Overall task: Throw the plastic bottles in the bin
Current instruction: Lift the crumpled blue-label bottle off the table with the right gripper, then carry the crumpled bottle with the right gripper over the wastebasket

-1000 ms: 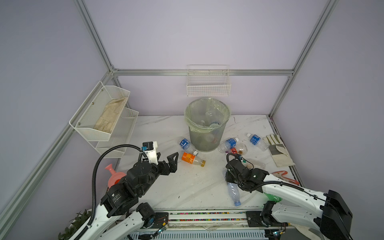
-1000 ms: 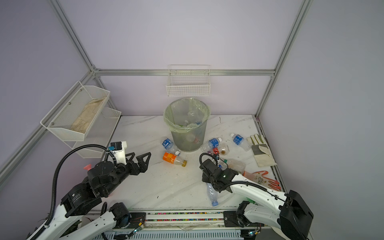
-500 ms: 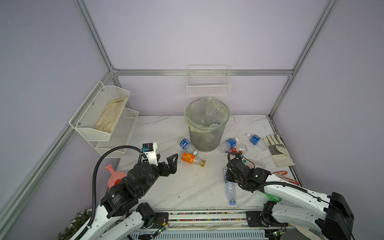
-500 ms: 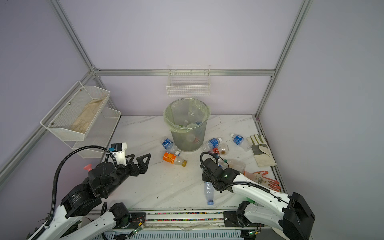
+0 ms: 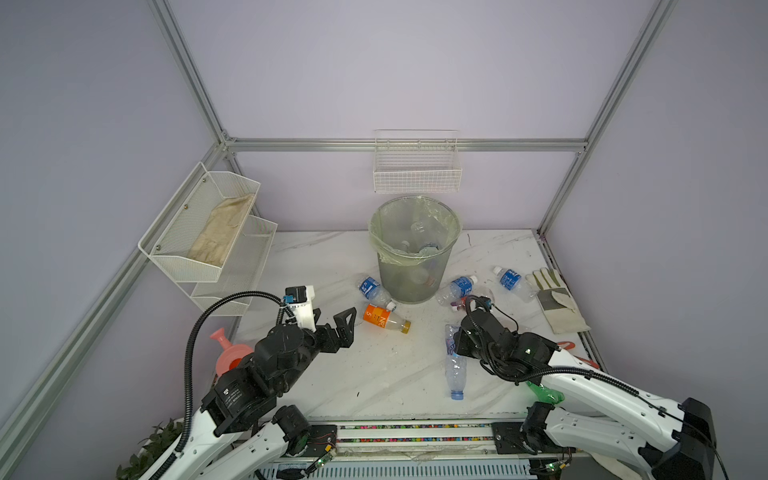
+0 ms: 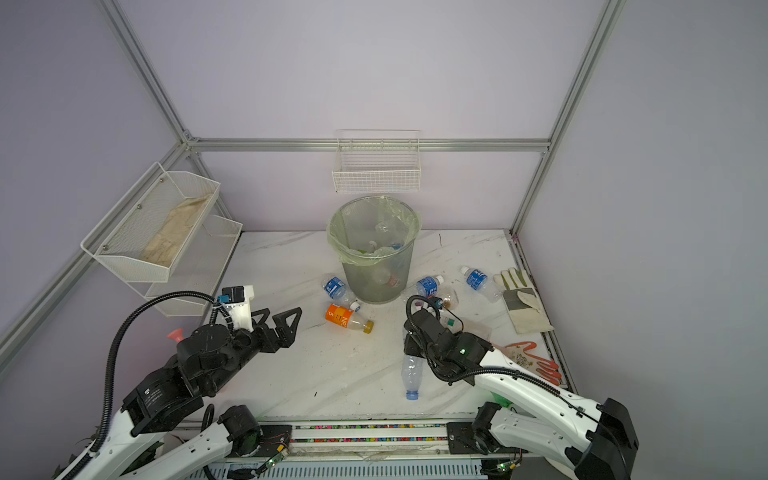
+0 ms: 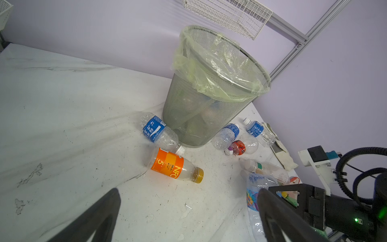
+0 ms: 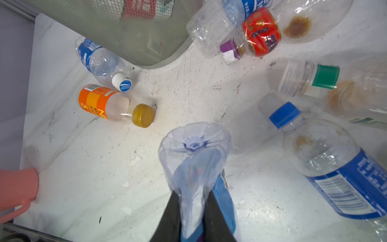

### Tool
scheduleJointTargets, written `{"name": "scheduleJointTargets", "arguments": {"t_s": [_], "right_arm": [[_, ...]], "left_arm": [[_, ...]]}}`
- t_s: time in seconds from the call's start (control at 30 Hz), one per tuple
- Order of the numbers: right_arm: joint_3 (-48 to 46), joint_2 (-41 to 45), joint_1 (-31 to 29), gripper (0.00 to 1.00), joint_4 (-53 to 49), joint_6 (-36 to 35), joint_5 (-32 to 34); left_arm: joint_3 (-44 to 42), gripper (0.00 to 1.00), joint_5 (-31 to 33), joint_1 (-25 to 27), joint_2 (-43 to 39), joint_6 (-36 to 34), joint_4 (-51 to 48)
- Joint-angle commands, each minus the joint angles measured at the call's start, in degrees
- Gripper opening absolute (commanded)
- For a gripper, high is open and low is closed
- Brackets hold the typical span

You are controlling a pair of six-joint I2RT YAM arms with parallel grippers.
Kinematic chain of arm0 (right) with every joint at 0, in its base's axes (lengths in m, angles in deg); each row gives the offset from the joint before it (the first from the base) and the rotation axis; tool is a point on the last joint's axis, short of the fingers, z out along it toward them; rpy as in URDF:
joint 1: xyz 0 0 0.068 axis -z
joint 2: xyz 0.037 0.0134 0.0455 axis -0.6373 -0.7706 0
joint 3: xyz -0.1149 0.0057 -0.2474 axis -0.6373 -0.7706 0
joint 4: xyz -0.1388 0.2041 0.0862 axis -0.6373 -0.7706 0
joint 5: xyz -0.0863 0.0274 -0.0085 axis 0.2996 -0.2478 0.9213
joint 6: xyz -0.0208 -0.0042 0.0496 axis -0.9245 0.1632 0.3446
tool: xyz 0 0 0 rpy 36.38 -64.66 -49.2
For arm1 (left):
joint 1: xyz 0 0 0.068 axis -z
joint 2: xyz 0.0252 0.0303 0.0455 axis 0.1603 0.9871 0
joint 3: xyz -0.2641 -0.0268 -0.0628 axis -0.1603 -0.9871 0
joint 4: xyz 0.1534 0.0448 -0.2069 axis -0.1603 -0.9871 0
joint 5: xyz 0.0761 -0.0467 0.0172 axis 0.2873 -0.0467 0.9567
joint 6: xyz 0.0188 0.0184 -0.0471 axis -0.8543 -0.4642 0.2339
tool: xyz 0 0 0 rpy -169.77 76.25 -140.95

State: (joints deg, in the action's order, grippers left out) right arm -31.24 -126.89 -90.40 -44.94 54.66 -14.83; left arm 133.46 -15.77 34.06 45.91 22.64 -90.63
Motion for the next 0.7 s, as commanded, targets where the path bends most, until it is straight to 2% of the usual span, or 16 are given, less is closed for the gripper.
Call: {"name": "scheduleJointTargets", "arguments": {"t_s": [0.0,0.67], "right_arm": [[2.2,1.3,-0.5,0.0,-2.5,-0.3,1.5],[13.8,4.6,-1.0,0.0,-4.0,-4.5,4.0]], "left_arm": [[-2.2,1.0,-0.9,0.3,-0.2,0.7,1.2],[-2.8,1.0,-1.3,0.4,-0.5,1.3,1.4]]}}
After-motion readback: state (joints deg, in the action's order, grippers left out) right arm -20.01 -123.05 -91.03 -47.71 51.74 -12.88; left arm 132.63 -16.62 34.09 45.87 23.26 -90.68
